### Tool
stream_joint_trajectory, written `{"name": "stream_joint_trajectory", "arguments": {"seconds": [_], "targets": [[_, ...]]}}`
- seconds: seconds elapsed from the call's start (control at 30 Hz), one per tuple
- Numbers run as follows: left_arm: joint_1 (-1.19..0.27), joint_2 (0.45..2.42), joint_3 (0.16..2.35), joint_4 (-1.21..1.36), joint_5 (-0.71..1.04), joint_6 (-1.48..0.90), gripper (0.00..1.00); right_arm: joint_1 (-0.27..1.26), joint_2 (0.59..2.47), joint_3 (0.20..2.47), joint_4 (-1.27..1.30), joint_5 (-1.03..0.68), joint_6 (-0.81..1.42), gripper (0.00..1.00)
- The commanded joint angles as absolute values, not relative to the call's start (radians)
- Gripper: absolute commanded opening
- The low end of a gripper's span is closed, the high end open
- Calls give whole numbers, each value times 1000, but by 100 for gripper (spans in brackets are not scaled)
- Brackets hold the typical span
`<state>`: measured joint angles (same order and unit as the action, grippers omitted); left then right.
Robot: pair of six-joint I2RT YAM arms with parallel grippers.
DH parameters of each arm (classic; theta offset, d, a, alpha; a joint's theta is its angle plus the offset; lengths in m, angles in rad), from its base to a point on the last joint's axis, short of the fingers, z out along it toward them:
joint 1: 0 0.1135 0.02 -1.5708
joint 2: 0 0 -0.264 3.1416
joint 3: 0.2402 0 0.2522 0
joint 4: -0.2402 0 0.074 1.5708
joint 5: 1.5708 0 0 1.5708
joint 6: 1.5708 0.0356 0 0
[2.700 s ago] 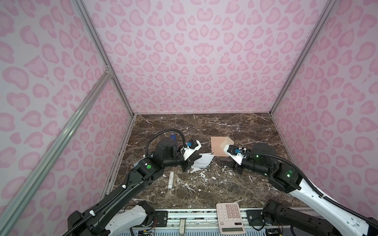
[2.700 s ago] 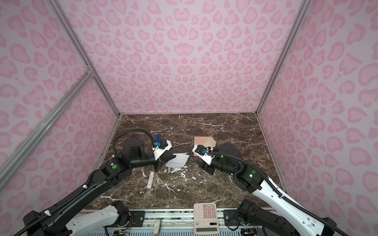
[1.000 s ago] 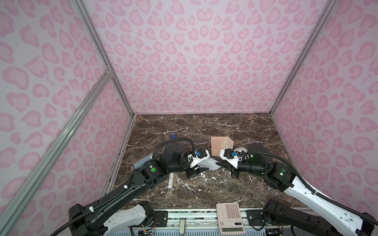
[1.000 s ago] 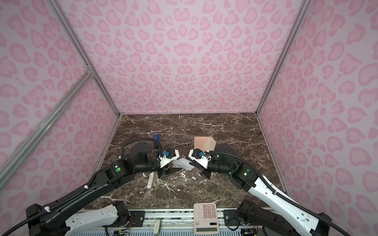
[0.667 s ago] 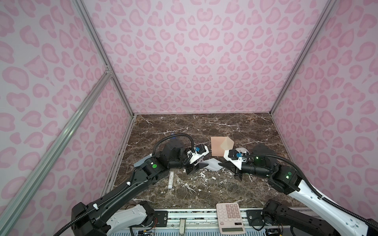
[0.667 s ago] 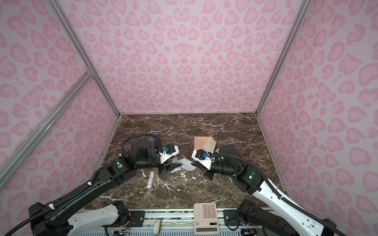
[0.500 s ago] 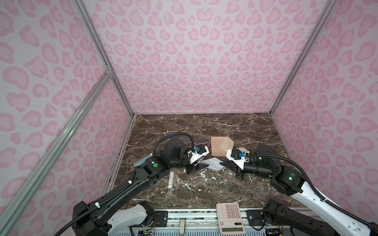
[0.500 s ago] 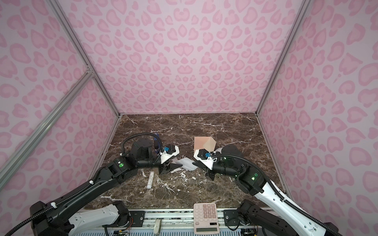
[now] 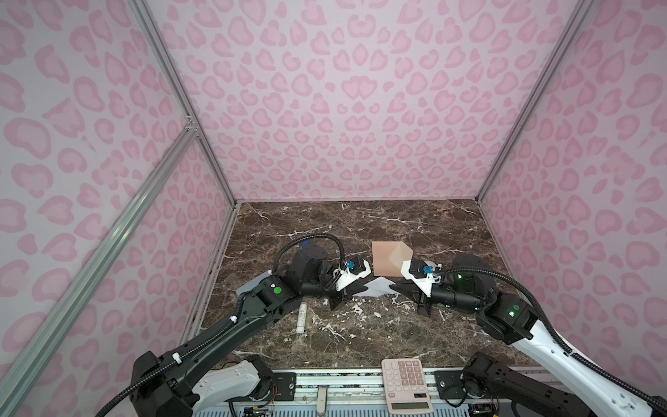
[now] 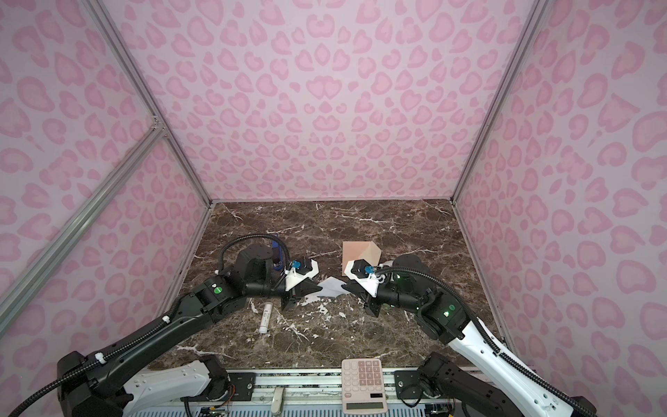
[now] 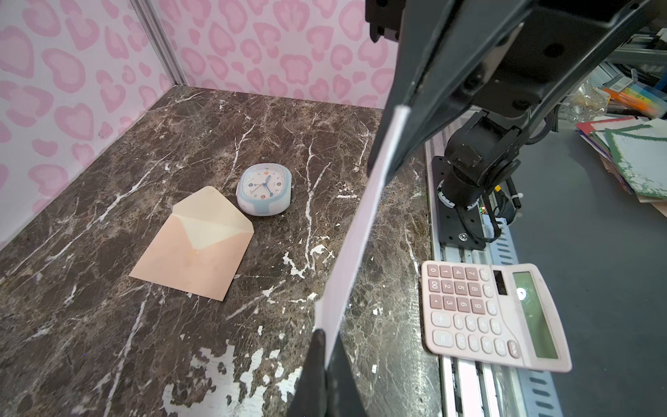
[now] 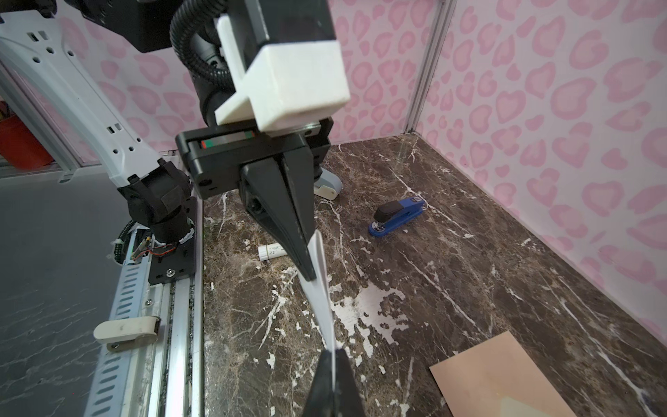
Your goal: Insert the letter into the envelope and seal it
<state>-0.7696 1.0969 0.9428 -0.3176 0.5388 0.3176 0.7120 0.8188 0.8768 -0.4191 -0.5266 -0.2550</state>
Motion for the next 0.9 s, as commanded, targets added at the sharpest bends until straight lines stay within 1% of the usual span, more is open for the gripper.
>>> {"name": "stream_joint_trajectory", "arguments": {"seconds": [0.0,0.07,0.1,0.17,0.3,0.43,0.53,0.87], "targets": [[-769,1082,958,-338,501,339,4,710,831,870,-436,-514,-275,19],[-768,1077,971,-367,454,352,4,710,843,877,-455,-501,-293,36],[-771,1075,982,-390,426,362,4,711,849,882,-464,-494,-304,43],[-778,1078,1005,-435,375,384,4,714,864,895,-480,-479,-324,49],[-810,1097,1044,-511,279,421,4,739,894,925,-481,-452,-374,54],[-821,1114,1057,-541,259,430,4,757,923,953,-447,-446,-410,55],[-824,1112,1053,-541,269,424,4,764,955,981,-433,-454,-433,54],[-838,1106,1049,-533,281,414,4,782,1044,1022,-399,-515,-442,32]]}}
